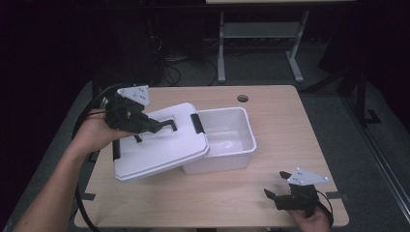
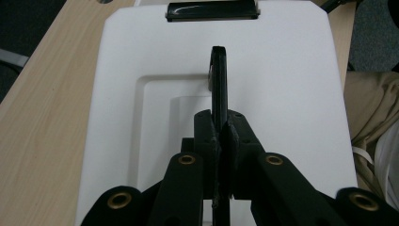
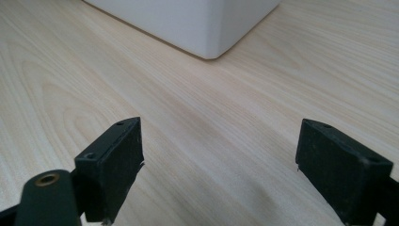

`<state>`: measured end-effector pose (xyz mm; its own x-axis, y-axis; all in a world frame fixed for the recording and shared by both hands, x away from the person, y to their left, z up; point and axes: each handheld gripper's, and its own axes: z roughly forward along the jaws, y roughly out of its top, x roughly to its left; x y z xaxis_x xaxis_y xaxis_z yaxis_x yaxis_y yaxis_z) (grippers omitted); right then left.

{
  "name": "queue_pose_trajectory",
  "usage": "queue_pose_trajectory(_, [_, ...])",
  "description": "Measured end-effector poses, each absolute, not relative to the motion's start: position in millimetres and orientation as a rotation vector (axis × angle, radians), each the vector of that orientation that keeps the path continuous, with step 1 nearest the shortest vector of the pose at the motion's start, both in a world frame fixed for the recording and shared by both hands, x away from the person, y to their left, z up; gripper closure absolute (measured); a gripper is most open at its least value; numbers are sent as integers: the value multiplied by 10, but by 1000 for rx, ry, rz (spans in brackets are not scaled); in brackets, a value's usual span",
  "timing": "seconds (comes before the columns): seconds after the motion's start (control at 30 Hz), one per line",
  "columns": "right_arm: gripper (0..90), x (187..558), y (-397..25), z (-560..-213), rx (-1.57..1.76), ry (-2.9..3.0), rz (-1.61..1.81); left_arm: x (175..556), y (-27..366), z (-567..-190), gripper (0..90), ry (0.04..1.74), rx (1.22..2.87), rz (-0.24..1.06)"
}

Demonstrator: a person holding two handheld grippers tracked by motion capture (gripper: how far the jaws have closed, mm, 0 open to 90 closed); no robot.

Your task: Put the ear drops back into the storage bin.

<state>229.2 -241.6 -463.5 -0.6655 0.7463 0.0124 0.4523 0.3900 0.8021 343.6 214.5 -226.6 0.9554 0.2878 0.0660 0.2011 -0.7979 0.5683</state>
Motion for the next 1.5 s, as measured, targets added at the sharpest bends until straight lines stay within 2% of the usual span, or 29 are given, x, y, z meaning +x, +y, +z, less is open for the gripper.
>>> queue_pose_trajectory(1.03, [149,2267,-2461,-4635,1048,2290,1177,3863,1541,-2482,845,278,2525,133])
queue_pose_trajectory(1.5, [149,2192,-2535,-4625,1064,2269,1189,3958,1189,-2475,845,193,2532,134])
